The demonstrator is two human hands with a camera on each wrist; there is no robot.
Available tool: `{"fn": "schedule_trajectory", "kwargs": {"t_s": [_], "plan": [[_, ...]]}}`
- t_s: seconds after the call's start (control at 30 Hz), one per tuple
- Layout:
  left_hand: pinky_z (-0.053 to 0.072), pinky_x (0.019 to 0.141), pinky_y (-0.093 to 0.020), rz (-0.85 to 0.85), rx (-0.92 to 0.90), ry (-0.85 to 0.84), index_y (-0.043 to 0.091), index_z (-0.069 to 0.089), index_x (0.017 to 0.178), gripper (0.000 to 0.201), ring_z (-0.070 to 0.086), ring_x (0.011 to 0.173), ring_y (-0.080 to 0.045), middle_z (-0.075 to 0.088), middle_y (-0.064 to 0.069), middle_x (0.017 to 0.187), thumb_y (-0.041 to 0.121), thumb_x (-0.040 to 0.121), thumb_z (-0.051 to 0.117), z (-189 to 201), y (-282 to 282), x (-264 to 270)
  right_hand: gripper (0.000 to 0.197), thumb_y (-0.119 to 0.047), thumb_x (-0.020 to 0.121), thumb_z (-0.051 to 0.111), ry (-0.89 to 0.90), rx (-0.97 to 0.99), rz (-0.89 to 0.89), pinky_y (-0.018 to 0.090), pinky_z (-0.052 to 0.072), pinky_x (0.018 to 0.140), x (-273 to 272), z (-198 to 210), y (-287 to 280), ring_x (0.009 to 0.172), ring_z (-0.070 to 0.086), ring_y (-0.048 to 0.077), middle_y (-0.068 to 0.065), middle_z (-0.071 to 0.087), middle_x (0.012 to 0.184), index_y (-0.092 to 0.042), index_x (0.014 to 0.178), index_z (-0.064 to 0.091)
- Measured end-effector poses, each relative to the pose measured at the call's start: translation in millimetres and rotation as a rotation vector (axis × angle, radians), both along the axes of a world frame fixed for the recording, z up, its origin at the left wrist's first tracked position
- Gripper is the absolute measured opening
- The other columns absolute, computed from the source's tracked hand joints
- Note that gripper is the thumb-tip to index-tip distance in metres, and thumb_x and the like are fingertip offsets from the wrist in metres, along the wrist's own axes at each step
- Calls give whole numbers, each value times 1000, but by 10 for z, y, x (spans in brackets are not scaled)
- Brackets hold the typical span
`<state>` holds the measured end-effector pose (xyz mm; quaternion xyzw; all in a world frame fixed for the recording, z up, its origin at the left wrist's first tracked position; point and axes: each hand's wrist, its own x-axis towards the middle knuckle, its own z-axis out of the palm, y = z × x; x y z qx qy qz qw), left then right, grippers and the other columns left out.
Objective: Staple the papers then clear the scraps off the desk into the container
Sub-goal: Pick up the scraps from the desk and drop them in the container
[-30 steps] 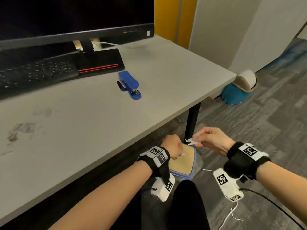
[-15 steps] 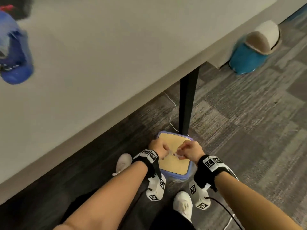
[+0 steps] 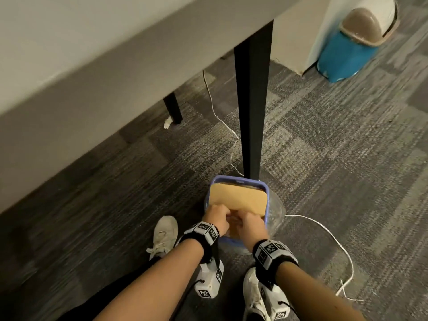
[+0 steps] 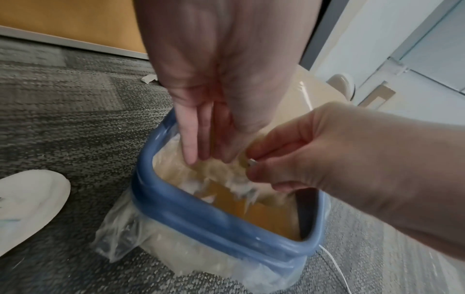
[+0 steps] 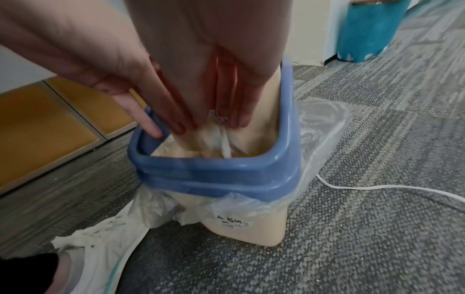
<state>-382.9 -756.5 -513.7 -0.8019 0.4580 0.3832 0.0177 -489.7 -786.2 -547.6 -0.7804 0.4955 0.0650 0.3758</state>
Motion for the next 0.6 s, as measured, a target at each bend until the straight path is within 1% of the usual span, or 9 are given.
{"fn": "schedule_trajectory", "kwargs": {"t_s": [0.03, 0.1, 0.17, 0.27, 0.33, 0.4, 0.47, 0.53, 0.6], "plan": [[50, 90, -33, 0, 17, 0, 15, 71, 109, 28, 62, 110, -30, 67, -11, 118, 7, 88, 54, -1, 2, 19, 30, -17, 89, 49, 39, -2, 25, 33, 48, 85, 0, 14, 2, 104, 64, 28, 8, 69, 112, -17, 114, 64], [46, 99, -32, 3, 42, -3, 16, 65, 121, 36, 57, 120, -29, 61, -9, 130, 6, 90, 52, -3, 10, 55, 31, -16, 87, 48, 70, -6, 41, 34, 51, 82, -11, 0, 11, 99, 65, 28, 6, 69, 111, -21, 113, 65], [43, 104, -33, -5, 53, -4, 16, 62, 125, 40, 53, 125, -29, 58, -8, 135, 3, 90, 50, 16, 30, 79, 33, -14, 84, 49, 57, 5, 21, 35, 53, 83, -23, -9, 19, 98, 66, 26, 3, 70, 111, -25, 110, 67], [45, 104, -34, -19, 67, -11, 18, 65, 122, 38, 55, 123, -29, 60, -8, 132, 3, 90, 49, 56, 53, 86, 37, -8, 82, 49, 39, 32, 6, 34, 51, 88, -21, 9, 12, 103, 64, 26, 3, 68, 114, -23, 112, 66], [48, 100, -34, -25, 86, -15, 17, 70, 111, 33, 58, 117, -29, 64, -8, 125, 3, 89, 51, 126, 48, 92, 34, -8, 83, 51, 30, 79, 10, 33, 51, 89, -25, 76, 2, 102, 63, 25, 4, 67, 114, -21, 112, 66], [50, 97, -34, -47, 97, -32, 19, 73, 101, 26, 60, 114, -30, 66, -6, 121, 6, 87, 55, 247, 31, 109, 32, -8, 84, 52, 9, 126, 28, 33, 49, 91, -41, 185, -25, 104, 62, 25, 4, 67, 113, -18, 109, 68], [50, 97, -35, -85, 84, -91, 23, 72, 98, 21, 60, 115, -29, 65, -3, 121, 12, 85, 60, 447, 4, 121, 30, -7, 84, 50, -20, 127, 35, 30, 47, 91, -66, 374, -81, 105, 62, 24, 4, 68, 111, -15, 104, 70], [49, 98, -35, -109, 51, -143, 23, 70, 100, 18, 59, 118, -29, 64, -4, 123, 22, 84, 63, 715, -43, 120, 29, -7, 84, 51, -52, 100, 47, 25, 45, 87, -71, 676, -161, 103, 62, 23, 5, 70, 108, -16, 101, 71], [48, 96, -35, -118, -3, -140, 21, 68, 106, 24, 59, 118, -30, 63, -7, 124, 32, 85, 62, 1044, -61, 82, 29, -8, 83, 51, -78, 56, 77, 24, 44, 83, -79, 1079, -221, 102, 63, 24, 7, 72, 105, -18, 97, 74]]}}
